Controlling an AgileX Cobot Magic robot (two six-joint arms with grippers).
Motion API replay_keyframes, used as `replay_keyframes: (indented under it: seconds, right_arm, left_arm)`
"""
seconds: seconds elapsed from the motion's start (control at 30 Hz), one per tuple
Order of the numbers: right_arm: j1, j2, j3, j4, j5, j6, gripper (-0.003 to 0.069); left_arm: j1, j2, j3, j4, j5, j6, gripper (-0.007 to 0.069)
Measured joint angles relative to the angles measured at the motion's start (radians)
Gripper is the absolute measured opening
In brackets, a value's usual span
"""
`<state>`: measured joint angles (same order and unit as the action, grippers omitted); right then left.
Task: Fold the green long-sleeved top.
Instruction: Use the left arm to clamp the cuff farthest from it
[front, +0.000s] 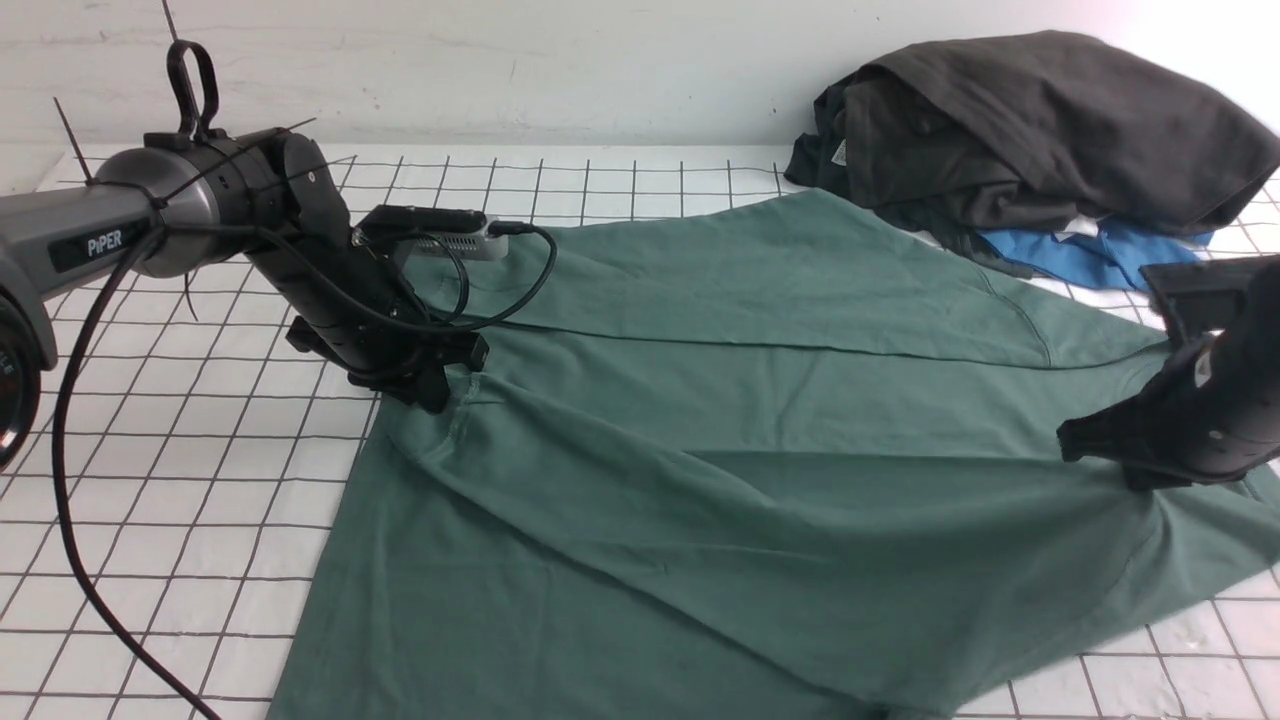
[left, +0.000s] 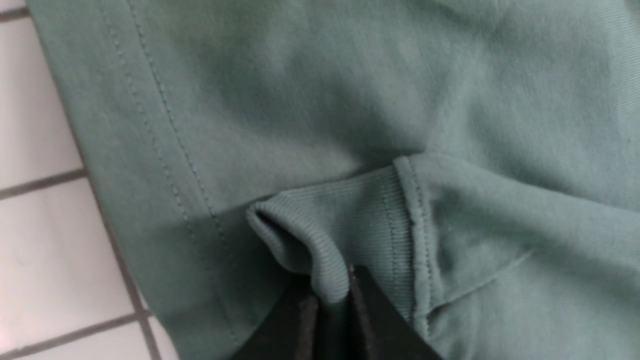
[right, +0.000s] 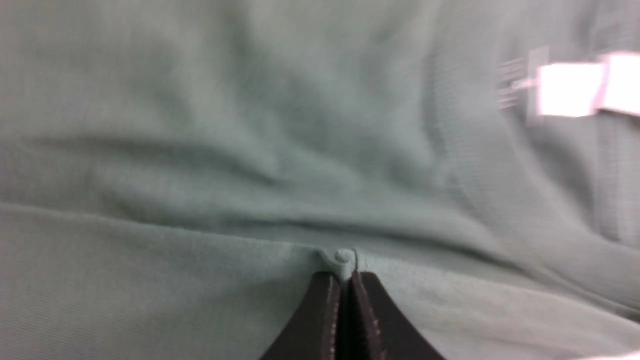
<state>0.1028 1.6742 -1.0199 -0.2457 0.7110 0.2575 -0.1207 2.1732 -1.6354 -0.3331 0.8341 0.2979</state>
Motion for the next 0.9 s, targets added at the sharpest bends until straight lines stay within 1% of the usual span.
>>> replay_keyframes:
  seconds: [0.1,0.23,0.37,0.47,0.5,0.53,0.6,0.63,0.67,0.7,0.8,0.83,0.87,0.9]
  right_arm:
    - [0.0,-0.029,0.0,-0.038,0.023,0.046,0.0004]
    - [0.0,-0.029,0.01,-0.047,0.029,0.056,0.0004]
    - [0.0,-0.029,0.015,-0.056,0.031,0.117,0.0004]
    - [0.0,-0.029,0.015,-0.056,0.029,0.132,0.0027]
    - [0.0,-0.029,0.015,-0.055,0.028,0.132,0.005]
    - [0.0,-0.029,0.015,-0.055,0.025,0.132,0.0076]
    - [0.0,-0.029,0.015,-0.055,0.025,0.13,0.0135]
    - [0.0,-0.031,0.015,-0.055,0.025,0.129,0.0172]
    - [0.0,-0.031,0.015,-0.055,0.025,0.129,0.0184]
    - [0.0,-0.037,0.015,-0.054,0.027,0.125,0.0225]
    - [0.0,-0.054,0.015,-0.019,0.048,0.085,0.0264]
    - [0.0,-0.056,0.015,-0.016,0.049,0.081,0.0265]
    - [0.0,-0.06,0.015,0.01,0.059,0.053,0.0266]
    - [0.0,-0.063,0.015,0.026,0.064,0.032,0.0266]
  left_arm:
    - [0.0,0.0,0.0,0.004,-0.001,0.0,0.0024]
    - [0.0,0.0,0.0,0.027,-0.002,-0.001,0.0024]
    - [-0.001,0.0,0.0,0.048,-0.004,-0.008,0.0024]
    - [-0.001,0.0,-0.007,0.048,-0.004,-0.002,0.0037]
    - [-0.001,0.0,-0.017,0.049,0.0,-0.001,0.0055]
    - [-0.001,0.0,-0.032,0.052,0.003,-0.001,0.0083]
    - [-0.001,0.0,-0.073,0.057,0.006,-0.001,0.0171]
    - [-0.001,0.0,-0.106,0.058,-0.001,-0.002,0.0249]
    - [-0.001,0.0,-0.11,0.059,-0.004,-0.002,0.026]
    - [-0.001,0.002,-0.146,0.062,-0.043,-0.002,0.035]
    - [0.01,0.044,-0.238,0.056,-0.115,-0.015,0.0484]
    - [0.011,0.053,-0.245,0.056,-0.114,-0.02,0.0491]
    - [0.02,0.087,-0.288,0.056,-0.115,-0.04,0.052]
    - [0.025,0.11,-0.318,0.057,-0.115,-0.056,0.0531]
